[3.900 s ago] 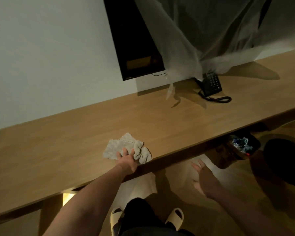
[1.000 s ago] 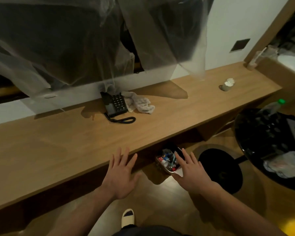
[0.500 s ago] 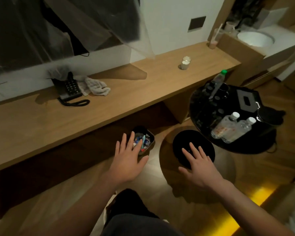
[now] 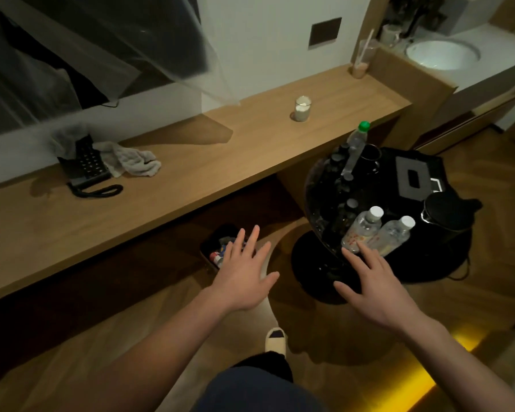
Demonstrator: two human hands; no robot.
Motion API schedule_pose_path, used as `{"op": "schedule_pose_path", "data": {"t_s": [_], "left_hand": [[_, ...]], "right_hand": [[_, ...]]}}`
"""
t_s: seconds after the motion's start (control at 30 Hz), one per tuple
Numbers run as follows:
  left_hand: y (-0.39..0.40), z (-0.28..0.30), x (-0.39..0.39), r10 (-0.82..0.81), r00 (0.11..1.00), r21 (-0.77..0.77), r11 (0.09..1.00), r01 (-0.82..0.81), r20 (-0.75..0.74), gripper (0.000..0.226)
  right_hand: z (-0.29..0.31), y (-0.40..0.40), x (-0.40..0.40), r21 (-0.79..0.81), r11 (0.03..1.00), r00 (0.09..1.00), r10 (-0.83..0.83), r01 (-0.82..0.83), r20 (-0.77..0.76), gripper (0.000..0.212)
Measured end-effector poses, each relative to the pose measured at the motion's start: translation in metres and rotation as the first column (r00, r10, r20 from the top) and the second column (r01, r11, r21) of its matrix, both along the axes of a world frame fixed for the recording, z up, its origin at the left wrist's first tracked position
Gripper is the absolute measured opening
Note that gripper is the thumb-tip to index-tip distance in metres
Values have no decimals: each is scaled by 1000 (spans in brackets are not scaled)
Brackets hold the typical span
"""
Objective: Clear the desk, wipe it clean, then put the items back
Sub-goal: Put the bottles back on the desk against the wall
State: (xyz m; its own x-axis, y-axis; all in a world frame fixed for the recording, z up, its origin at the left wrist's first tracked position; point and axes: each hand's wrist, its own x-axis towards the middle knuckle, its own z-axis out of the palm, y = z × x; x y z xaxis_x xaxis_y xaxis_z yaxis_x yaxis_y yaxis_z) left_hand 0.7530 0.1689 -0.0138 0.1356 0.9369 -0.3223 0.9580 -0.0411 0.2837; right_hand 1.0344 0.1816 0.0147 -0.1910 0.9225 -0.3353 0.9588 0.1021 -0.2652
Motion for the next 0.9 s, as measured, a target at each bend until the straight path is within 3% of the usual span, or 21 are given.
{"op": "schedule_pose_path", "data": {"t_s": [0.17, 0.37, 0.53, 0.67, 0.77, 0.9], "left_hand": [[65, 8, 64, -96, 991, 41, 995, 93, 91, 72], [120, 11, 130, -167, 974, 43, 986, 162, 151, 75], [146, 6, 182, -182, 967, 24, 983, 181, 181, 75], [165, -4, 224, -105, 973, -34, 993, 114, 204, 72], [170, -15, 249, 12, 972, -46, 999, -2, 234, 67], [169, -21, 278, 215, 940, 39, 972, -233, 266, 38]], "right_hand": [[7, 48, 55, -4, 1000, 994, -8, 9, 109, 84], [8, 103, 101, -25, 998, 991, -49, 52, 125, 82], [1, 138, 134, -21, 1000, 988, 19, -16, 154, 82], [-2, 167, 154, -53, 983, 963, 180, -173, 201, 79], [-1, 186, 161, -91, 950, 924, 313, -300, 219, 64], [-5, 206, 173, -102, 903, 879, 430, -417, 205, 36]]}}
